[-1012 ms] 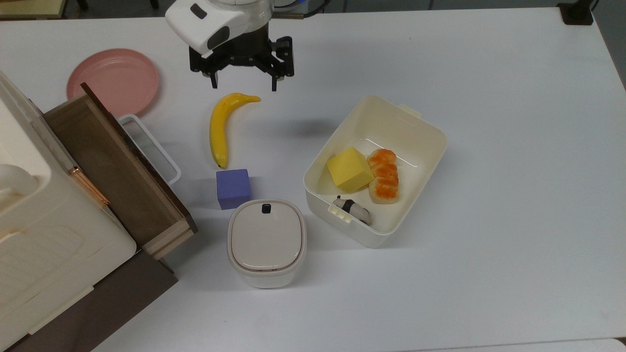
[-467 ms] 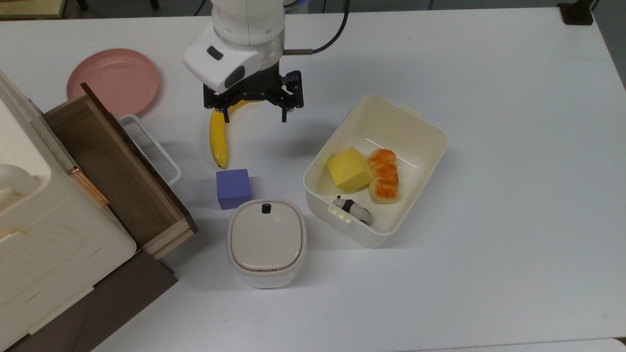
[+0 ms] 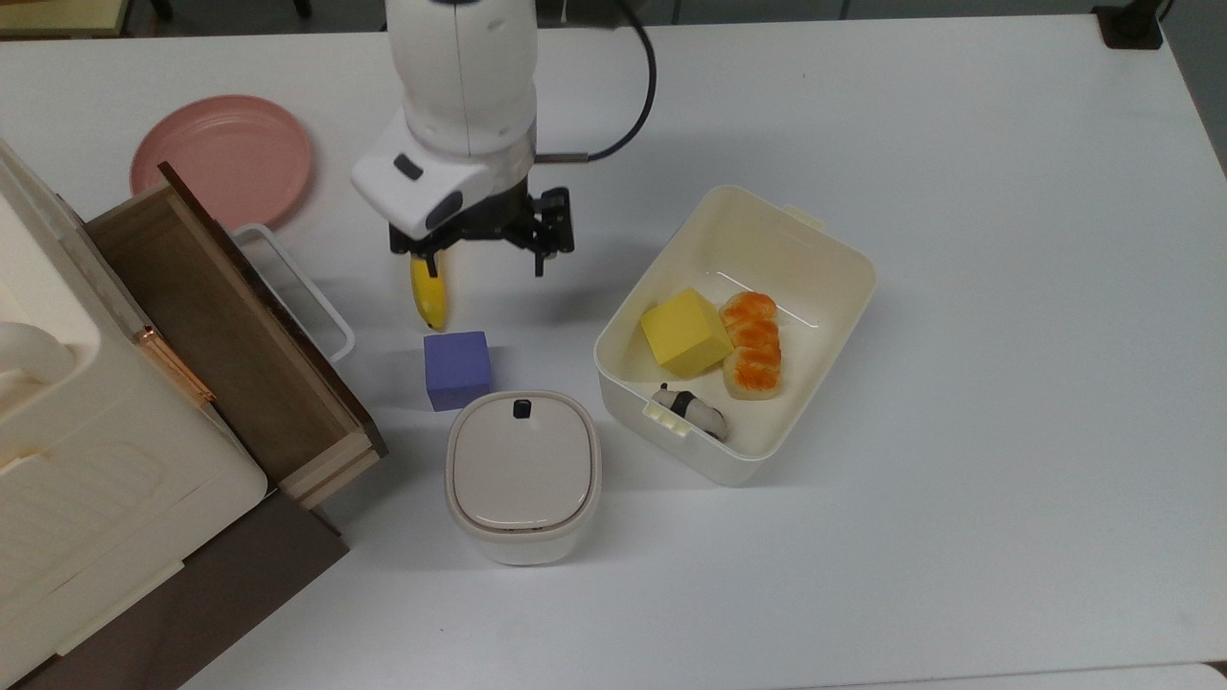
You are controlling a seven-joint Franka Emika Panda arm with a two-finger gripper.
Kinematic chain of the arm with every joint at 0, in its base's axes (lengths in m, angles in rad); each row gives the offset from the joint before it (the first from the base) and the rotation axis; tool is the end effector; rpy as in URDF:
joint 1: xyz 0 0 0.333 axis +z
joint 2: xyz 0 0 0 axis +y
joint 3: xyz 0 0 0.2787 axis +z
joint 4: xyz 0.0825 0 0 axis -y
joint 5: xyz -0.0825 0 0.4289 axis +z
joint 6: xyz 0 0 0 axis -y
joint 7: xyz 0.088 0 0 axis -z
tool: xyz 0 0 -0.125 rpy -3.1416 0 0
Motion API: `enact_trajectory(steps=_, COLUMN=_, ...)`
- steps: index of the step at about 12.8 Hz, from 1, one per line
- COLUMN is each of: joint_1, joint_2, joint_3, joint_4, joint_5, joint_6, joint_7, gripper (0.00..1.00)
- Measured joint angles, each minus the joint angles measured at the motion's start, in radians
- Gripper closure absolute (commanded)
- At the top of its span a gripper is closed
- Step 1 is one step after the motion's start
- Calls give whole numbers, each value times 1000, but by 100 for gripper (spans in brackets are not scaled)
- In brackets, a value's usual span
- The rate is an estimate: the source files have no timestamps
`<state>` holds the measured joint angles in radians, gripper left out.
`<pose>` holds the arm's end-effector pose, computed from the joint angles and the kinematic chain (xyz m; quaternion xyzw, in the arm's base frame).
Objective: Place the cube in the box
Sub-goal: 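Lower the open gripper over the purple cube beside the banana, then close the gripper on the purple cube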
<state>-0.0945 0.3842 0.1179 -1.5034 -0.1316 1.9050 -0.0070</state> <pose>0.7046 -0.0035 0.3837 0.9986 0.0317 0.0105 0.0403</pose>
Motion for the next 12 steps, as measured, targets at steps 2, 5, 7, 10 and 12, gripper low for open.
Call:
enact_trajectory(steps=2, joint_1=-6, joint_2=45, joint_3=0, joint_4=-7, joint_5=-14, joint_6=62, joint_7=-4, gripper=0)
enact_trajectory(steps=5, joint_1=-15, joint_2=92, joint_3=-2, joint_4=-7, joint_5=-21, joint_6=127, joint_7=-18, gripper=0)
enact_trajectory(steps=7, joint_1=-25, joint_2=110, joint_3=-2, joint_4=-7, joint_5=-26, joint_6=149, joint_7=-50, gripper=0)
enact_trajectory(steps=10, joint_1=-35, joint_2=142, joint_3=-2, joint_4=-7, joint_5=-47, joint_6=179, joint_7=-86, gripper=0)
enact_trajectory(steps=12, joint_1=-34, joint_2=168, joint_3=-2, joint_4=-8, joint_5=-70, joint_6=205, joint_7=-86, gripper=11)
